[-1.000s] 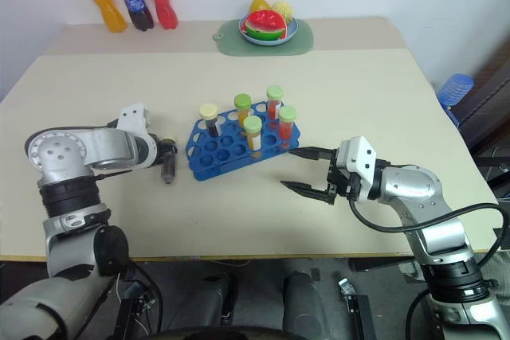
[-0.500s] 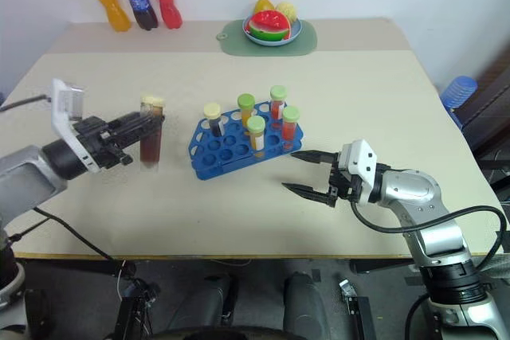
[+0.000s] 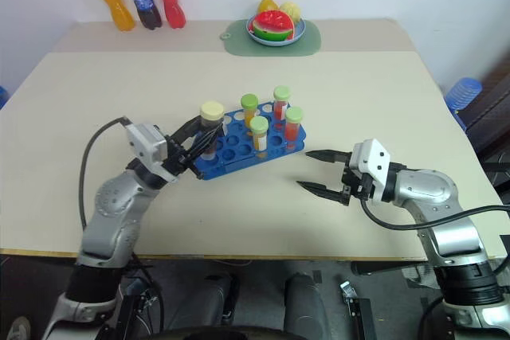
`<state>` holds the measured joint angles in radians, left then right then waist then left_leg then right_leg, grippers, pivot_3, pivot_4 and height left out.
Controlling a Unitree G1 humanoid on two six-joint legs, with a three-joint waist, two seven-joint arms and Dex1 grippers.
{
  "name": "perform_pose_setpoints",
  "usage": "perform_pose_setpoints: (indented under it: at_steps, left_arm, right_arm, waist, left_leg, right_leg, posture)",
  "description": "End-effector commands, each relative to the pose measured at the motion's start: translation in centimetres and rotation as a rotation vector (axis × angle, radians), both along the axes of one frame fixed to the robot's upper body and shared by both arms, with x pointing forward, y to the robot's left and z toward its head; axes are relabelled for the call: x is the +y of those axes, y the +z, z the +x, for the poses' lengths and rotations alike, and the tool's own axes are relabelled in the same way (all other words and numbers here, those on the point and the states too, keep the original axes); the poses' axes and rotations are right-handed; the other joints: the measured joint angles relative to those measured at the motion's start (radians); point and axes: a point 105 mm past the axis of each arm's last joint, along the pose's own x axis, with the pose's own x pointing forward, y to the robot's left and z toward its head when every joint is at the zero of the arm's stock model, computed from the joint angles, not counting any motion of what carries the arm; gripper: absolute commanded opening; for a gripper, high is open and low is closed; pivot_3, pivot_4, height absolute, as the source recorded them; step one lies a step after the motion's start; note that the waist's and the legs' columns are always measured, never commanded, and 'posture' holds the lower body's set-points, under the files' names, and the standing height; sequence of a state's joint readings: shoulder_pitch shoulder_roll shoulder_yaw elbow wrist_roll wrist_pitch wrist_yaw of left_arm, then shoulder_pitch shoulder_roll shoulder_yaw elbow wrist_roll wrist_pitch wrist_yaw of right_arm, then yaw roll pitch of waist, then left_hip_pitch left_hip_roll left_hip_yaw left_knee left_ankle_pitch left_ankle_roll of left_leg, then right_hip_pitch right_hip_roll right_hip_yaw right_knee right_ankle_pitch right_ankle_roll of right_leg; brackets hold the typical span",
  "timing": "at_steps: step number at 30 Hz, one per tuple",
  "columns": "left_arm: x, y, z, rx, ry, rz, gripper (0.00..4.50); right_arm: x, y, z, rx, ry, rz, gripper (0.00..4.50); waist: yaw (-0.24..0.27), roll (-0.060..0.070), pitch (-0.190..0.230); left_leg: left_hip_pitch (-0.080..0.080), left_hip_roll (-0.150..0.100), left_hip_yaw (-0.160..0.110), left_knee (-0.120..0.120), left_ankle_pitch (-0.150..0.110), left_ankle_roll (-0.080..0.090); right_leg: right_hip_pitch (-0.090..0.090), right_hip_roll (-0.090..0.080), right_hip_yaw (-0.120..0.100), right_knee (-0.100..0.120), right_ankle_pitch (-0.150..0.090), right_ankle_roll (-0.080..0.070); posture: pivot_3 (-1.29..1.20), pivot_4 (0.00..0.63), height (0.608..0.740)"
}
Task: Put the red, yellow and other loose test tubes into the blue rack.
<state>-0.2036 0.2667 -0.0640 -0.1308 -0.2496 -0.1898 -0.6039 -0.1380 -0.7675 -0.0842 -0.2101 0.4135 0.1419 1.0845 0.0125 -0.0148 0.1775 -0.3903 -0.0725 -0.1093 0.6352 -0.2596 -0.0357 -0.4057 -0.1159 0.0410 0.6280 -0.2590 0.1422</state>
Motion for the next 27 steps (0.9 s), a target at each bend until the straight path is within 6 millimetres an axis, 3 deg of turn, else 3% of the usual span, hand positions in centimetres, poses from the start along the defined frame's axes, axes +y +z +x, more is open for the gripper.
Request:
perform_pose_setpoints:
  at_steps: [1, 9, 22, 27]
  left_arm:
    - [-0.9, -0.8, -0.1, -0.050, -0.004, 0.006, 0.75]
    - [-2.9, -2.3, 1.0, -0.035, -0.030, -0.057, 0.75]
    - [-2.1, -4.5, 1.9, 0.041, -0.038, -0.107, 0.75]
    - [-1.8, -3.8, 2.0, 0.032, 0.017, -0.117, 3.17]
  right_arm:
    - [-0.2, 1.5, -0.5, -0.045, 0.003, 0.002, 3.23]
    - [-0.6, 1.9, -0.7, -0.050, -0.017, -0.008, 3.23]
    - [-0.6, 1.8, -0.7, -0.055, -0.034, 0.005, 3.23]
    - [-0.6, 1.6, -0.5, -0.045, -0.069, 0.055, 3.23]
  waist:
    - [0.000, 0.000, 0.000]
    - [0.001, 0.000, 0.000]
    - [0.000, 0.001, 0.000]
    - [-0.001, 0.001, 0.000]
  left_leg:
    - [0.000, 0.000, 0.000, 0.000, 0.000, 0.000]
    - [0.000, 0.000, -0.001, 0.004, 0.000, 0.001]
    - [0.000, 0.000, -0.001, 0.009, -0.003, 0.004]
    - [-0.001, 0.000, -0.002, 0.010, -0.003, 0.006]
  right_leg:
    - [0.000, 0.000, 0.000, 0.000, 0.000, 0.000]
    - [0.001, 0.000, -0.001, 0.001, 0.000, 0.001]
    - [0.003, 0.000, -0.001, 0.002, 0.000, 0.001]
    - [0.003, 0.000, -0.001, 0.002, 0.000, 0.001]
  posture:
    - [0.00, 0.150, 0.740]
    - [0.00, 0.150, 0.740]
    - [0.00, 0.150, 0.740]
    - [0.00, 0.150, 0.740]
